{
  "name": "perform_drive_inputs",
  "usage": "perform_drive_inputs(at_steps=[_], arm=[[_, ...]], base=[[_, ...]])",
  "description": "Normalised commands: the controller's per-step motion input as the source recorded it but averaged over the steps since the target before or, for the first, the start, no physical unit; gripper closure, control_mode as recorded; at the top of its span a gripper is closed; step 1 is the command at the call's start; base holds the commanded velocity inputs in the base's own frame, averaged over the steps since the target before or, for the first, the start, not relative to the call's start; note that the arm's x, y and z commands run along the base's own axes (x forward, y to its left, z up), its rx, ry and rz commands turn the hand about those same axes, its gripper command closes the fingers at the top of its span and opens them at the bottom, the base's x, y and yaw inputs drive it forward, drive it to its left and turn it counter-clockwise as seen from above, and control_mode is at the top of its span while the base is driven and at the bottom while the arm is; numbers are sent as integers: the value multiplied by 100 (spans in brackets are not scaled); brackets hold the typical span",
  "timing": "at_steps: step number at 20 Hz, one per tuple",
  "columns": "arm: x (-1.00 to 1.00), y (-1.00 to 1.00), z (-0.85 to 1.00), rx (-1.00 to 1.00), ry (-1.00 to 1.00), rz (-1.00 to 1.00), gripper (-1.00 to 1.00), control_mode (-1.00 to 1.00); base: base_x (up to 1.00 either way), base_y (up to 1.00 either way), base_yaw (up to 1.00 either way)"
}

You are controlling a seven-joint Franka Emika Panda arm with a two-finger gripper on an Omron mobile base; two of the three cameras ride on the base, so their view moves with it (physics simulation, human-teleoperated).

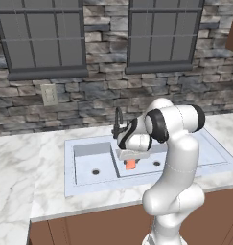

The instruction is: Pick up the bar soap and bar soap from the sink, and place them back in the cabinet, and close the cabinet door.

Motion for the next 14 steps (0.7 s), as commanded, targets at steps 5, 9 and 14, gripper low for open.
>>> perform_drive_inputs(at_steps=[5,9,14], arm=[[0,0,-4,0,0,0,100,-100],[-6,-5,13,1,0,0,100,-100],[-16,-13,24,2,0,0,100,-100]], base=[[0,0,0],[0,0,0],[0,0,0]])
